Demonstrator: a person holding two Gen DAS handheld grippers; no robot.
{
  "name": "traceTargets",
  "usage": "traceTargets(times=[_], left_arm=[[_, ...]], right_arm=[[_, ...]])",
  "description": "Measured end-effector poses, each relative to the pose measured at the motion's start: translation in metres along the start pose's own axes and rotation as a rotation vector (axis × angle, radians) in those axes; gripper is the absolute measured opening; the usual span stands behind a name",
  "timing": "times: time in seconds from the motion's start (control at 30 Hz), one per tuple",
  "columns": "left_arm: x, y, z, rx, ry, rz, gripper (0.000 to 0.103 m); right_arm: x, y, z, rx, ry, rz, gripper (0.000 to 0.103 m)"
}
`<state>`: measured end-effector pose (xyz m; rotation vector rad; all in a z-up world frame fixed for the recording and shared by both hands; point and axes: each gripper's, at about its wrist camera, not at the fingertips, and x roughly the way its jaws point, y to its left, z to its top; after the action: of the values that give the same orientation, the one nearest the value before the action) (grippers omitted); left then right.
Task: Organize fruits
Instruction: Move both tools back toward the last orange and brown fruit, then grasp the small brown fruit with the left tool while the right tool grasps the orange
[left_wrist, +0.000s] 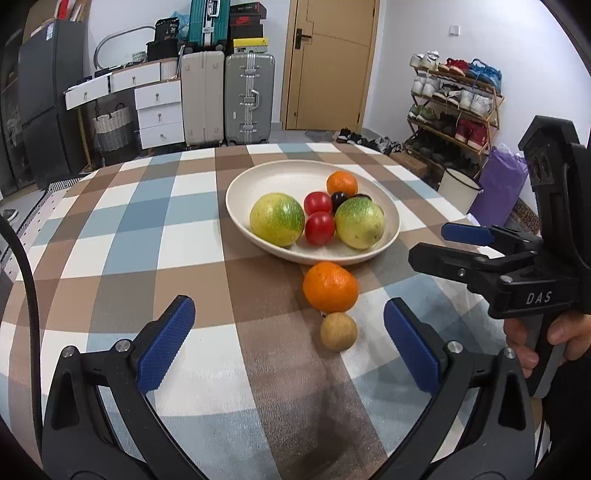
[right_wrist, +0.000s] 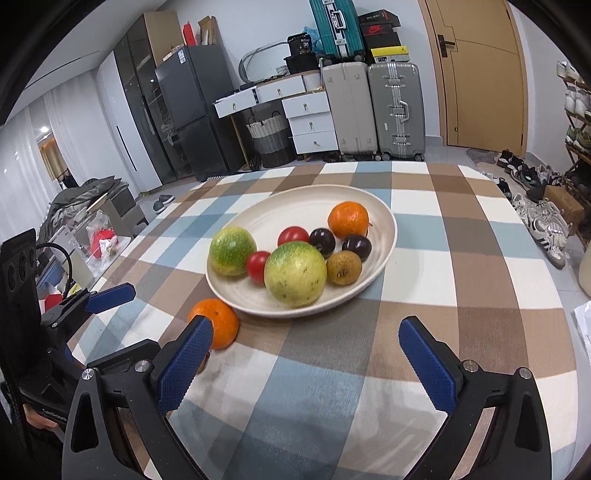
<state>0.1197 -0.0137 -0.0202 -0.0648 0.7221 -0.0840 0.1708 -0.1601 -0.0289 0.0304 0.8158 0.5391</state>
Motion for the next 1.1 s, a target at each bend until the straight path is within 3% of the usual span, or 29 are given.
traceTargets(times=[0.47, 0.67, 0.8, 0.97, 1.03, 1.1], left_arm=[[0.021, -0.009, -0.004, 0.033, 0.120, -0.037, 0.101], [0.032, -0.013, -0.005, 0.055, 0.173, -0.085, 0.081], [0.038, -0.015, -0.005, 0.060, 0.196, -0.119, 0.060], [0.039, -0.017, -0.005, 0.061, 0.193, -0.143, 0.047], [0.038, -0.016, -0.005, 0.059, 0.193, -0.160, 0.031], [0.038, -0.017, -0.006, 0.050, 0.196, -0.188, 0.023]], right_arm=[[0.001, 0.005, -0.007, 0.016, 0.064, -0.055, 0.102], [0.007, 0.013, -0.009, 0.004, 0.086, -0.060, 0.102], [0.008, 0.015, -0.009, -0.003, 0.092, -0.065, 0.102], [0.008, 0.016, -0.009, -0.003, 0.097, -0.067, 0.102], [0.008, 0.017, -0.009, -0.003, 0.098, -0.067, 0.102], [0.008, 0.017, -0.009, -0.004, 0.099, -0.065, 0.102]])
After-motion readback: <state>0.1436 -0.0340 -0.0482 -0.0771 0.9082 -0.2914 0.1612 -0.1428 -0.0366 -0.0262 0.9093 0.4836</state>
